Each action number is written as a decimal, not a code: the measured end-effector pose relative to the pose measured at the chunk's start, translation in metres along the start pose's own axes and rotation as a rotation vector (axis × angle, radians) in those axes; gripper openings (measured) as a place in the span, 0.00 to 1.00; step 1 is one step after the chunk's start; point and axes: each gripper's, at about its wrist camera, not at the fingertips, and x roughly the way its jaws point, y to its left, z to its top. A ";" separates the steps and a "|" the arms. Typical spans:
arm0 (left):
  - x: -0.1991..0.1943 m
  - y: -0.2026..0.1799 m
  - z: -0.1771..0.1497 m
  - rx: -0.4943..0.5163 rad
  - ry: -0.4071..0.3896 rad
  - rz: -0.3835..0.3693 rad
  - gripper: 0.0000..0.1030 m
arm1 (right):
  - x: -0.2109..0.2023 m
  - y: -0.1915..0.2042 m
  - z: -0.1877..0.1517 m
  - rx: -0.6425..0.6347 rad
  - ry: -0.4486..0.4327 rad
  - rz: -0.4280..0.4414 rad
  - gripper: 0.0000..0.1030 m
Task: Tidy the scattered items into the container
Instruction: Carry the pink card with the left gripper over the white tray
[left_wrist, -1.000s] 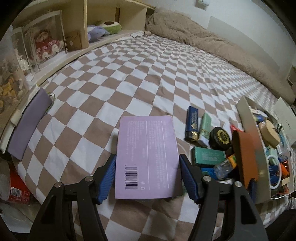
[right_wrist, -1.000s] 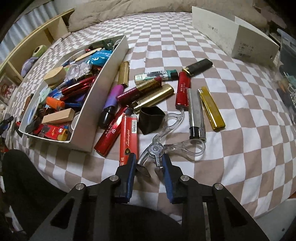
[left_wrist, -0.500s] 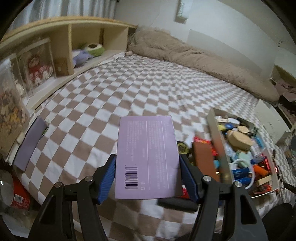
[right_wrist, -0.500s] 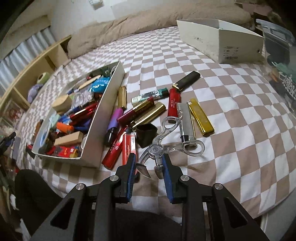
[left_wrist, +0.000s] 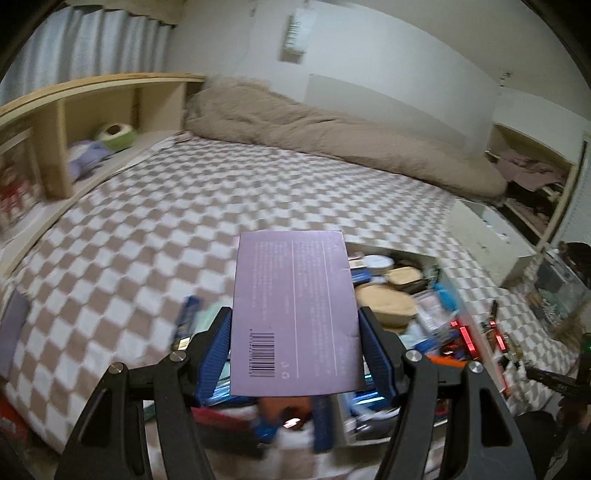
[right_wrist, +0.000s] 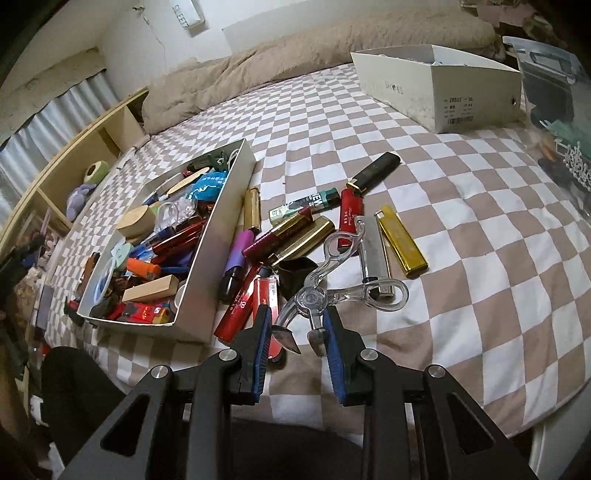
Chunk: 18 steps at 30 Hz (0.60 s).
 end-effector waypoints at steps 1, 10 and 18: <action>0.005 -0.009 0.004 0.006 -0.003 -0.017 0.65 | 0.000 0.000 0.000 -0.001 -0.001 0.000 0.28; 0.049 -0.050 0.023 0.001 0.011 -0.091 0.65 | -0.008 0.003 0.005 -0.013 -0.030 -0.023 0.28; 0.092 -0.062 0.041 -0.022 0.037 -0.108 0.65 | -0.030 0.035 0.025 -0.045 -0.112 0.045 0.28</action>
